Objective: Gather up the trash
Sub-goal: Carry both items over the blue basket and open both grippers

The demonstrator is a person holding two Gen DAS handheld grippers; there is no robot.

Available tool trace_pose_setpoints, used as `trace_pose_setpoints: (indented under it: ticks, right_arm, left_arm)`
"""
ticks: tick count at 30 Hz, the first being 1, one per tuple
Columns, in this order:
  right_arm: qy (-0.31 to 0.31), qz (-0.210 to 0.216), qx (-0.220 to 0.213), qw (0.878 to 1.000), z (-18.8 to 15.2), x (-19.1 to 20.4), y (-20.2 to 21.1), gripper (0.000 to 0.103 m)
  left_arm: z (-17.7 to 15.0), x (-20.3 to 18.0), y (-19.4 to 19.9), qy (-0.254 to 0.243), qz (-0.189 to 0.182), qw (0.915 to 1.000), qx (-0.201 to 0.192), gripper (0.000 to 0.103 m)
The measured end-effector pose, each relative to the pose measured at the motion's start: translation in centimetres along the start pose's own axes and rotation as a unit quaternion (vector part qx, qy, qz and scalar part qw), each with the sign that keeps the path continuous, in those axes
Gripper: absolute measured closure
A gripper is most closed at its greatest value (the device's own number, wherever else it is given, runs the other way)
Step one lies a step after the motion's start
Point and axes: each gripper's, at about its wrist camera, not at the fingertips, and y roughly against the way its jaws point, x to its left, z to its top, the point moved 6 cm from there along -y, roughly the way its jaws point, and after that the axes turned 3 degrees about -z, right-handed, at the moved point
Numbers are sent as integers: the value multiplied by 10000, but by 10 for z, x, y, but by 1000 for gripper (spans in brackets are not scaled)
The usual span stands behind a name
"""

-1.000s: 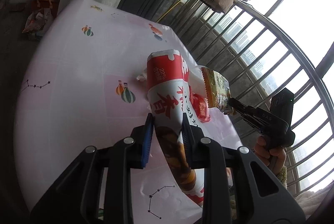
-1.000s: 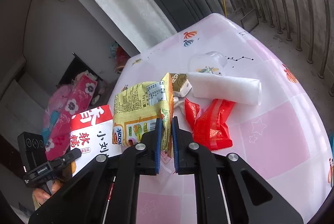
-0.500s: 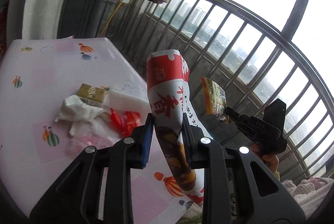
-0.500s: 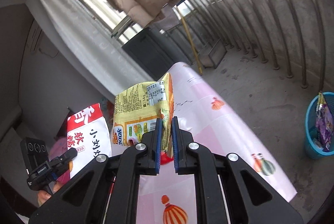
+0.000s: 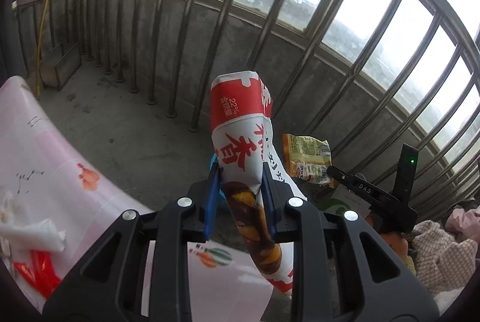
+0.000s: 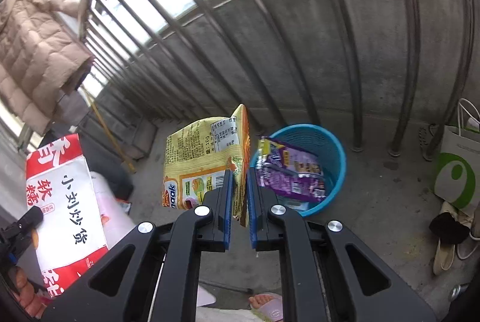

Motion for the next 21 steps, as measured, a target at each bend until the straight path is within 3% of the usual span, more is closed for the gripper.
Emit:
trace_pose_setpoints:
  ticks: [5, 10, 14, 17, 21]
  right_arm:
    - [-418, -525, 99, 9977, 12, -42, -45, 93]
    - [-713, -894, 187, 9933, 24, -78, -84, 93]
    - [-879, -1115, 256, 9895, 26, -101, -116, 93]
    - [-989, -1228, 387, 9867, 22, -116, -153, 90]
    - [-1204, -1319, 950, 9793, 6, -136, -207, 88]
  left_arm:
    - [21, -21, -118, -562, 67, 9954, 773, 77]
    - [25, -25, -226, -714, 151, 9875, 1397, 74]
    - [17, -16, -295, -718, 316, 9834, 1634, 61]
    - [9, -7, -329, -687, 482, 9796, 1825, 44]
    - [11, 9, -337, -387, 610, 9781, 1951, 43]
